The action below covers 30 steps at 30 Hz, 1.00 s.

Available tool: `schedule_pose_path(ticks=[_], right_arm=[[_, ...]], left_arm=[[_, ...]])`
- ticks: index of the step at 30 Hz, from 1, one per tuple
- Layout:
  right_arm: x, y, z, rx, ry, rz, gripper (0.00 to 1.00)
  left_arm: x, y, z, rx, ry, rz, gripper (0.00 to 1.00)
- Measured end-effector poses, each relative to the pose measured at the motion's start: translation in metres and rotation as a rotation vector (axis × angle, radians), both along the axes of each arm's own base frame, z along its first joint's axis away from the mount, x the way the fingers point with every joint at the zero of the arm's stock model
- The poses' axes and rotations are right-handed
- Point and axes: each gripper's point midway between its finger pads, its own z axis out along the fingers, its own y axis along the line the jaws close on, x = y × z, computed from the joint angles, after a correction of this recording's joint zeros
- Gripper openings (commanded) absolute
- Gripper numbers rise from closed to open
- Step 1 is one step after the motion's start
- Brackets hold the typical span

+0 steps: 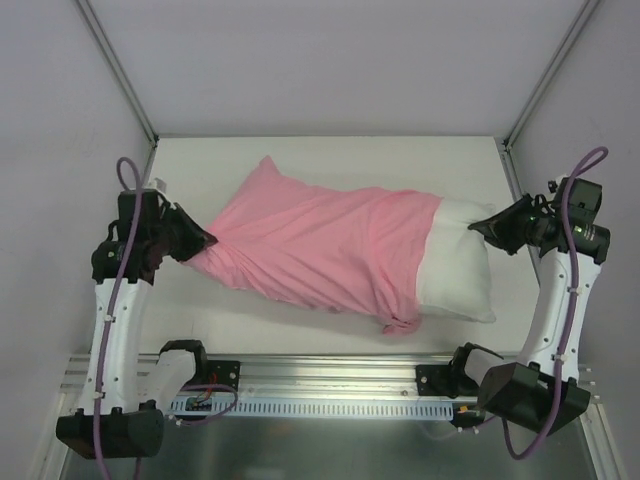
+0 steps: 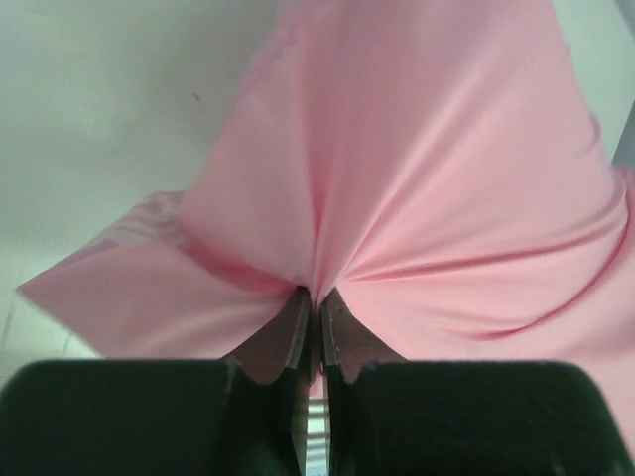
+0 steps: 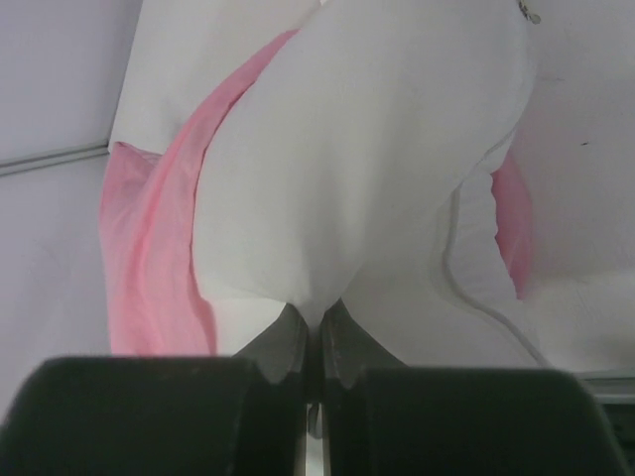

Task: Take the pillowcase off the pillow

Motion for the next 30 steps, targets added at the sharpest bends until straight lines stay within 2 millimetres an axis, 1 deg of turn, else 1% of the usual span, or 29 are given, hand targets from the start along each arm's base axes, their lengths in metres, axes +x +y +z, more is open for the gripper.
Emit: schedule_pose_path(ticks=[1,3,5,7,9,11,13,15,16,17,18,19,20,21,22,24,25,26,28,30], right_arm=[[-0.004,0.0,0.002,0.033,0.004,-0.012,0.01],[-0.004,-0.007,0.004,0.041,0.001,-0.048,0.01],[-0.001,-0.019,0.003,0.024,-0.005,-0.09,0.01],[0.004,-0.035,0.002,-0.021,-0.017,-0.139,0.01],[0.008,-0.047,0.002,-0.056,-0.033,-0.175,0.01],[0.014,-0.053,0.001,-0.078,-0.051,-0.187,0.01],[0.017,-0.051,-0.006,-0.086,-0.058,-0.176,0.01],[0.019,-0.047,-0.015,-0.096,-0.051,-0.159,0.02],[0.02,-0.044,-0.02,-0.098,-0.05,-0.147,0.3],[0.018,-0.041,-0.025,-0.097,-0.041,-0.137,0.46],[0.016,-0.039,-0.03,-0.096,-0.028,-0.132,0.7],[0.015,-0.039,-0.032,-0.101,-0.021,-0.132,0.8],[0.014,-0.041,-0.034,-0.116,-0.016,-0.128,0.85],[0.013,-0.042,-0.034,-0.132,-0.016,-0.129,0.93],[0.01,-0.044,-0.033,-0.15,-0.014,-0.136,0.95],[0.004,-0.047,-0.026,-0.191,-0.02,-0.153,0.97],[0.001,-0.048,-0.02,-0.213,-0.033,-0.162,0.99],[-0.002,-0.049,-0.011,-0.236,-0.054,-0.172,1.0],[-0.005,-0.048,0.009,-0.284,-0.112,-0.178,0.99],[-0.006,-0.04,0.029,-0.318,-0.173,-0.156,1.0]], left_arm=[[0.001,0.01,0.006,-0.004,-0.009,0.037,0.0],[0.004,0.038,0.012,0.015,-0.02,0.137,0.0],[0.0,0.063,0.007,0.051,0.006,0.224,0.0],[-0.005,0.081,0.001,0.081,0.031,0.291,0.0],[-0.008,0.086,-0.007,0.086,0.053,0.313,0.0],[-0.012,0.086,-0.019,0.079,0.085,0.317,0.0],[-0.015,0.083,-0.031,0.063,0.108,0.31,0.0],[-0.018,0.075,-0.04,0.026,0.116,0.283,0.0],[-0.017,0.069,-0.042,0.002,0.108,0.262,0.0],[-0.017,0.063,-0.043,-0.021,0.099,0.238,0.1],[-0.016,0.057,-0.043,-0.034,0.091,0.211,0.16],[-0.014,0.052,-0.041,-0.044,0.085,0.183,0.24],[-0.012,0.046,-0.04,-0.047,0.076,0.15,0.47],[-0.009,0.039,-0.04,-0.041,0.071,0.11,0.61],[-0.008,0.03,-0.039,-0.044,0.073,0.076,0.74],[-0.003,0.014,-0.037,-0.036,0.082,-0.001,0.9],[0.0,0.006,-0.035,-0.03,0.087,-0.035,0.93],[0.003,-0.001,-0.032,-0.028,0.09,-0.062,0.98],[0.014,-0.017,-0.026,-0.012,0.093,-0.125,0.99],[0.028,-0.031,-0.018,-0.005,0.089,-0.174,0.99]])
